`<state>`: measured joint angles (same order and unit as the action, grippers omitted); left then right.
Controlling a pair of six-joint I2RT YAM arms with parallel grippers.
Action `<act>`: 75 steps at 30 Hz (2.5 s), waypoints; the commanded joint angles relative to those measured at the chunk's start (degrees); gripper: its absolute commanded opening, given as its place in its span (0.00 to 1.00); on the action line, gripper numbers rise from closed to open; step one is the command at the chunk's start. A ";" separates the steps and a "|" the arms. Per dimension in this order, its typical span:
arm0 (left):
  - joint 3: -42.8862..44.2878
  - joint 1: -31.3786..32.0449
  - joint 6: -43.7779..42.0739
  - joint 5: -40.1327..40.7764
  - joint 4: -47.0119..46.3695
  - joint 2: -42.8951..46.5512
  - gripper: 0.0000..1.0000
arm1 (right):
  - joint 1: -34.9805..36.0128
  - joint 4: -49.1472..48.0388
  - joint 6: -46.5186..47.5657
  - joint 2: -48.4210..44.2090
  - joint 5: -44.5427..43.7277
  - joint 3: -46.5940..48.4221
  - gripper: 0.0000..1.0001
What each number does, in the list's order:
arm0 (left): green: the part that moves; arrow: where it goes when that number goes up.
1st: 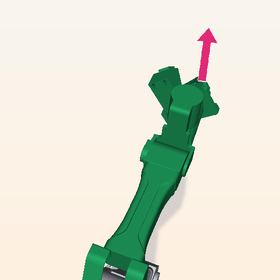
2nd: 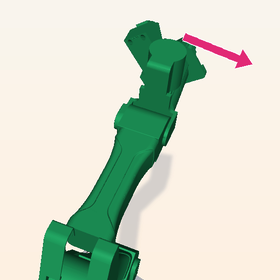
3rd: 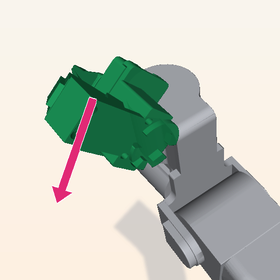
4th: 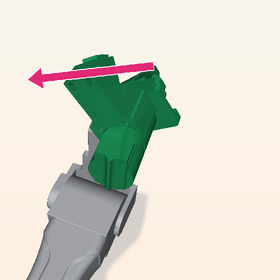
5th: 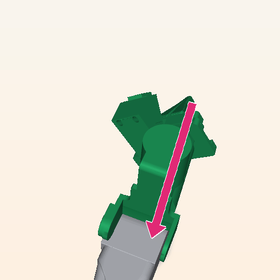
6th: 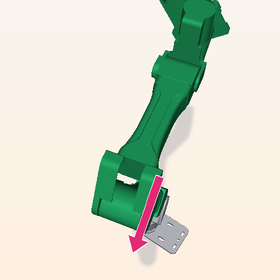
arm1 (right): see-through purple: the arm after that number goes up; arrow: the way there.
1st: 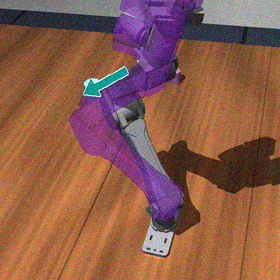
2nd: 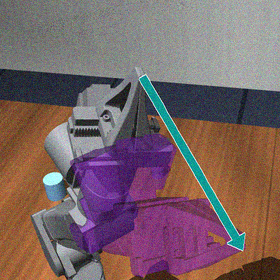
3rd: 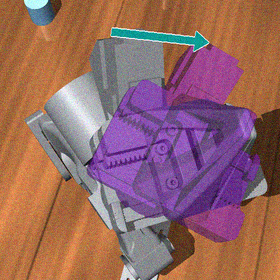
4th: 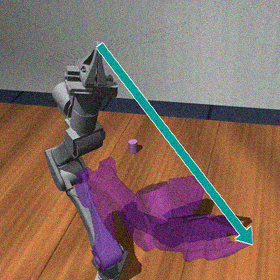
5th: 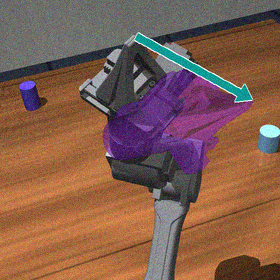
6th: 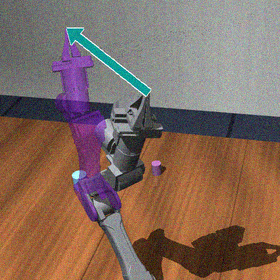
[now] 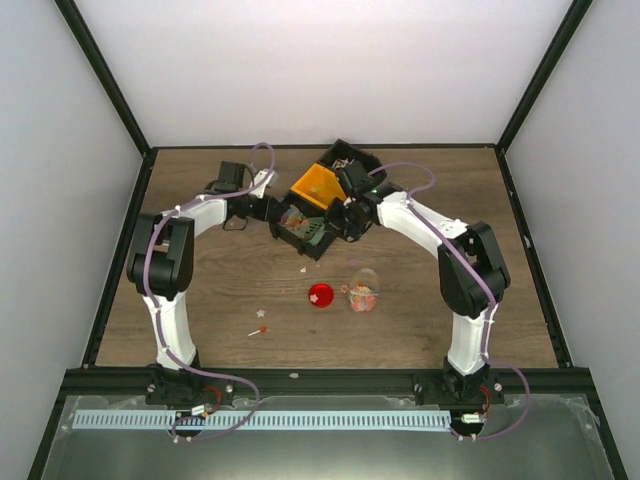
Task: Pack the candies
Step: Scoop the fake candies from the storage box.
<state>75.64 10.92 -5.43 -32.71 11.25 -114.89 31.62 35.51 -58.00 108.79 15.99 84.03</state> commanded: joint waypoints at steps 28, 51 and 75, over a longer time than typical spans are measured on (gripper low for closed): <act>1.25 3.32 -0.88 1.99 -1.58 -0.80 0.04 | 3.63 26.07 -5.22 15.04 -14.77 11.20 0.01; 4.04 4.44 -0.33 1.00 0.75 -3.30 0.04 | 1.08 6.87 1.88 9.74 -6.04 2.54 0.01; 4.48 5.14 1.39 2.47 2.11 -3.08 0.04 | -3.10 -48.60 0.85 3.81 19.37 -27.84 0.01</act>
<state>79.40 13.61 -4.64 -27.57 11.94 -116.97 27.09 -15.29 -57.32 111.59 31.81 59.02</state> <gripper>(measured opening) 0.100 0.076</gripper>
